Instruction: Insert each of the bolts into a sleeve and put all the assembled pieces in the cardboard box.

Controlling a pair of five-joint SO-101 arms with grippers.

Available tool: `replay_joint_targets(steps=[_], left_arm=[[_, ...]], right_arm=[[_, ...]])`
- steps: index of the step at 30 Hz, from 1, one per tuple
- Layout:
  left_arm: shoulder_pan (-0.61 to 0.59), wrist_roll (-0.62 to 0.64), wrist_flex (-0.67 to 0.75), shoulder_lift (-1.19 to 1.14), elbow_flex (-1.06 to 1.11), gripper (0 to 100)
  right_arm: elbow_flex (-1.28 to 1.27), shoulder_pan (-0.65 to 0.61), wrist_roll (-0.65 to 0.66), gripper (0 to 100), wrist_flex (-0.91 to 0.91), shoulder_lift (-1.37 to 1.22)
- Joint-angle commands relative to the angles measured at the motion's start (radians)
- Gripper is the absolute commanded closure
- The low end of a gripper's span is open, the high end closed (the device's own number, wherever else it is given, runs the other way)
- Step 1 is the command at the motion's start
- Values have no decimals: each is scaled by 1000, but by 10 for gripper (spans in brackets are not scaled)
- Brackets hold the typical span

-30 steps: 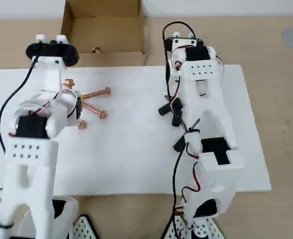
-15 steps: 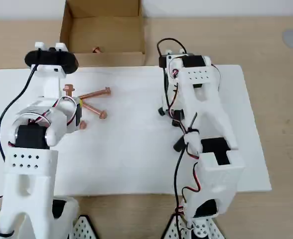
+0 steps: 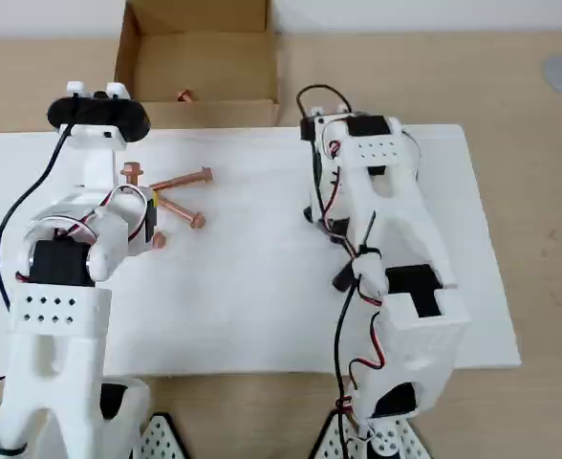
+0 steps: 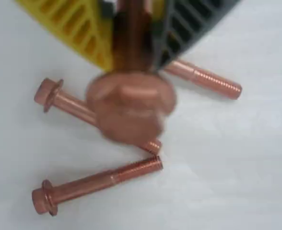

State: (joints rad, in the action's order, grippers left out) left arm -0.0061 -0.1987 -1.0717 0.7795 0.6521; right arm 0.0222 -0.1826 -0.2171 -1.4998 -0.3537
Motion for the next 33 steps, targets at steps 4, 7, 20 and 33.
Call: replay_joint_targets(steps=[4, 7, 20, 33], left_arm=[[8, 3, 15, 31, -3, 988], [8, 3, 15, 31, -3, 988], [3, -25, 17, 31, 51, 988], [9, -26, -5, 162, 49, 988]], right_arm=[[-47, 15, 8, 824, 97, 67], [-59, 16, 9, 824, 130, 67], [-120, 16, 11, 824, 238, 19], [-74, 19, 11, 858, 235, -70]])
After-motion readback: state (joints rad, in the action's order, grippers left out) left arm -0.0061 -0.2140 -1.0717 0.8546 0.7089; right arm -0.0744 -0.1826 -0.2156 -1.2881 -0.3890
